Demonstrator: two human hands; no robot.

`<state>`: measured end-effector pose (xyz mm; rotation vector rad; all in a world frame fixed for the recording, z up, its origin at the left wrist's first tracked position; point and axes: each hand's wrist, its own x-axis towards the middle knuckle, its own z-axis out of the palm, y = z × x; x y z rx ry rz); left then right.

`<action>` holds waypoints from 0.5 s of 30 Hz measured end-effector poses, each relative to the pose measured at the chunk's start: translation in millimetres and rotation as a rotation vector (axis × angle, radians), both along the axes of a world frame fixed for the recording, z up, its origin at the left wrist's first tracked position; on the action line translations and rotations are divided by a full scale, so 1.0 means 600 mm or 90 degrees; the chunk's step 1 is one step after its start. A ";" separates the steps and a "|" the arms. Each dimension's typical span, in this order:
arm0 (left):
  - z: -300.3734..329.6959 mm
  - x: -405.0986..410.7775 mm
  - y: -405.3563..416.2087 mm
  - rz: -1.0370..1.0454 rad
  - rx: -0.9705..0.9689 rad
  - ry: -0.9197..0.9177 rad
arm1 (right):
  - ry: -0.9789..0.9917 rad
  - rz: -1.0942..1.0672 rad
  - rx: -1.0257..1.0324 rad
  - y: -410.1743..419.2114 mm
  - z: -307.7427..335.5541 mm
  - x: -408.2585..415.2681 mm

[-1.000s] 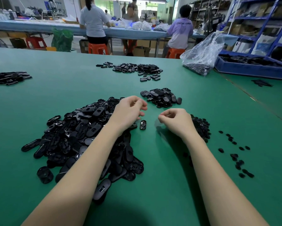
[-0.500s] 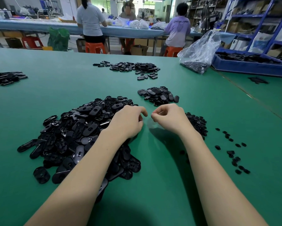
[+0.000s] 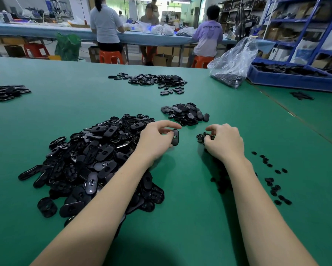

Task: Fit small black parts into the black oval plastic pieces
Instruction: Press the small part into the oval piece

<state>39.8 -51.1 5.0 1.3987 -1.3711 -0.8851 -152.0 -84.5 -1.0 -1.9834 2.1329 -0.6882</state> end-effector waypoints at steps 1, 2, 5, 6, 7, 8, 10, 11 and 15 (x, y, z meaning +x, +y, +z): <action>-0.001 -0.001 0.000 -0.004 0.011 0.035 | 0.013 0.003 0.005 0.000 -0.002 0.000; -0.003 -0.001 -0.001 -0.007 0.017 0.060 | 0.021 0.011 0.008 0.000 -0.002 0.002; -0.006 -0.001 -0.004 -0.012 0.029 0.111 | 0.038 0.032 0.010 0.001 -0.002 0.006; -0.006 -0.001 -0.004 -0.011 0.032 0.120 | 0.042 0.033 0.011 0.002 -0.001 0.006; -0.006 0.000 -0.004 -0.010 0.034 0.125 | 0.046 0.032 0.014 0.002 0.000 0.006; -0.006 -0.001 -0.004 -0.011 0.036 0.129 | 0.048 0.029 0.017 0.003 0.001 0.006; -0.005 0.000 -0.003 -0.014 0.039 0.132 | 0.044 0.022 0.017 0.004 0.000 0.007; -0.005 0.000 -0.003 -0.016 0.040 0.132 | 0.038 0.017 0.011 0.004 0.000 0.007; -0.004 0.001 -0.001 -0.020 0.039 0.138 | -0.003 -0.009 0.004 0.004 0.003 0.006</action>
